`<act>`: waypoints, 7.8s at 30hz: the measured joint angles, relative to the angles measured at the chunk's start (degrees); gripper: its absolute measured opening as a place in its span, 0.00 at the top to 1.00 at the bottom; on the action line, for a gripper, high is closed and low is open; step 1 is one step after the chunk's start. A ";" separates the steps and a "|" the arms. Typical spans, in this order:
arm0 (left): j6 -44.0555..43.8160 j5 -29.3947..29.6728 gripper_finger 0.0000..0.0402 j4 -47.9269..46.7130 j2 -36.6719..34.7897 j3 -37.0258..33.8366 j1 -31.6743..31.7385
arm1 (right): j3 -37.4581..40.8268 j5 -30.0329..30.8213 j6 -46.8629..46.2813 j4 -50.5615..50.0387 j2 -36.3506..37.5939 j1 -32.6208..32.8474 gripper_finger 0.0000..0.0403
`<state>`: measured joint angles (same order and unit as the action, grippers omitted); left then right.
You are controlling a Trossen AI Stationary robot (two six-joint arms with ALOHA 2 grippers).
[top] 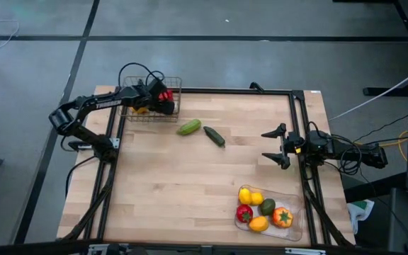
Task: Sort produce into baskets
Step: Put the onion into the mesh basket, then put the chayote into the mesh basket, then put the green pepper into the mesh basket
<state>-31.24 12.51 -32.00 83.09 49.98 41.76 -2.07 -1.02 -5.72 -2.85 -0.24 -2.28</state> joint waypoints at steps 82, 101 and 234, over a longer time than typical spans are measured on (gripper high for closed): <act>30.08 8.82 0.04 11.77 22.35 12.09 -27.52 | 0.02 0.05 0.00 -0.02 -0.01 0.02 0.01; 31.26 5.46 0.31 11.92 23.54 12.02 -28.35 | 0.01 0.44 0.02 0.00 -0.01 0.02 0.01; 33.49 -11.89 0.08 57.32 7.29 7.49 -28.48 | 0.02 0.42 0.01 0.01 0.01 0.02 0.01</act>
<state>2.25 0.62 25.32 90.38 57.46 13.28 -2.05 -0.59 -5.70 -2.84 -0.23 -2.26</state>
